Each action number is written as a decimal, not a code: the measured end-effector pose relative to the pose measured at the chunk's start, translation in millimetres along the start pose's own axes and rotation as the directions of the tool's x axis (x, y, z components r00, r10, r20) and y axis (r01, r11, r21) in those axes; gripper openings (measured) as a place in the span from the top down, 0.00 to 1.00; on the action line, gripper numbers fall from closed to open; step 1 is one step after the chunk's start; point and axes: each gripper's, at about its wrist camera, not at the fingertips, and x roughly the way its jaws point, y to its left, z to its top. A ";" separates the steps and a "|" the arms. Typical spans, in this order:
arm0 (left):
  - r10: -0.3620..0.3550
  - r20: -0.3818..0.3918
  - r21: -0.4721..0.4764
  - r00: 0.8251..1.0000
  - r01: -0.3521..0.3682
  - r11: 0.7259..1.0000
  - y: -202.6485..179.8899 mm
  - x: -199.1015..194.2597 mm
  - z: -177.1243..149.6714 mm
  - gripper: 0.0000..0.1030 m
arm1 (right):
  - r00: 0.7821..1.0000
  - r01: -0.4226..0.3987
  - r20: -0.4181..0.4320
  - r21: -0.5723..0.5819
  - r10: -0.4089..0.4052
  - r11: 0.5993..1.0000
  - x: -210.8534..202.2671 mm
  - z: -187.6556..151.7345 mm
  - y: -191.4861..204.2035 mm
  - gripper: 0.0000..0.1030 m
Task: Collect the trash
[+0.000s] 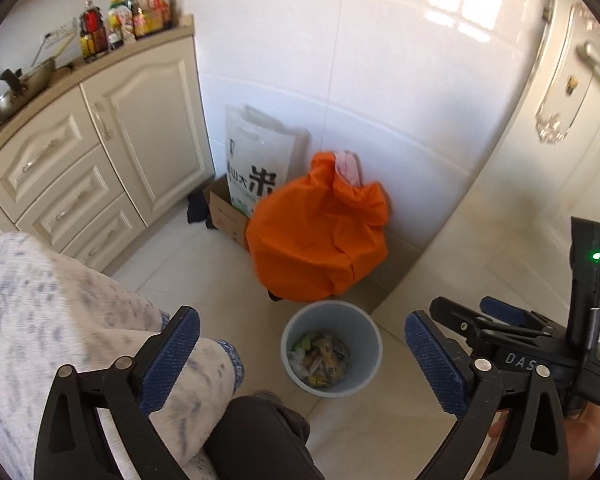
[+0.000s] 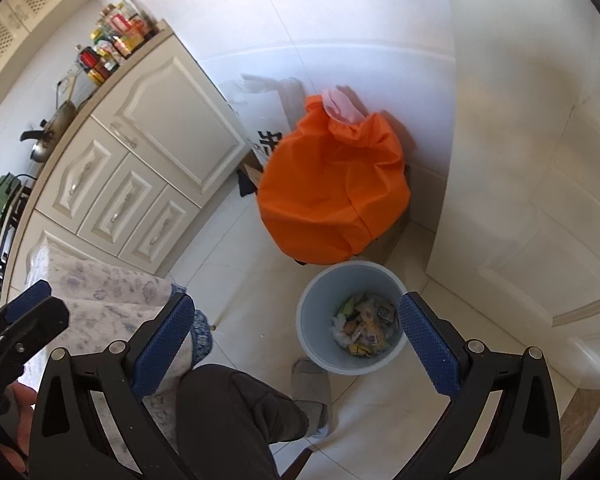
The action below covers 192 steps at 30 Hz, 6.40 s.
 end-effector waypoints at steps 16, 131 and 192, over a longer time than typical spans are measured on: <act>0.055 0.254 -0.119 0.966 -0.026 0.993 92.3 -171.0 -72.3 0.01 | 0.982 -0.095 0.138 -0.214 0.126 0.972 -87.9 -0.6 137.6 0.00; 0.335 0.326 -0.404 0.884 -0.191 0.895 252.7 -263.6 -186.2 0.32 | 0.922 -0.289 -0.003 -0.673 0.388 0.681 -98.3 -80.5 367.8 0.67; -0.026 -0.080 0.010 0.996 0.027 1.000 2.8 13.6 -23.6 0.02 | 0.999 0.046 -0.001 -0.026 -0.046 0.999 11.0 13.7 -9.3 0.00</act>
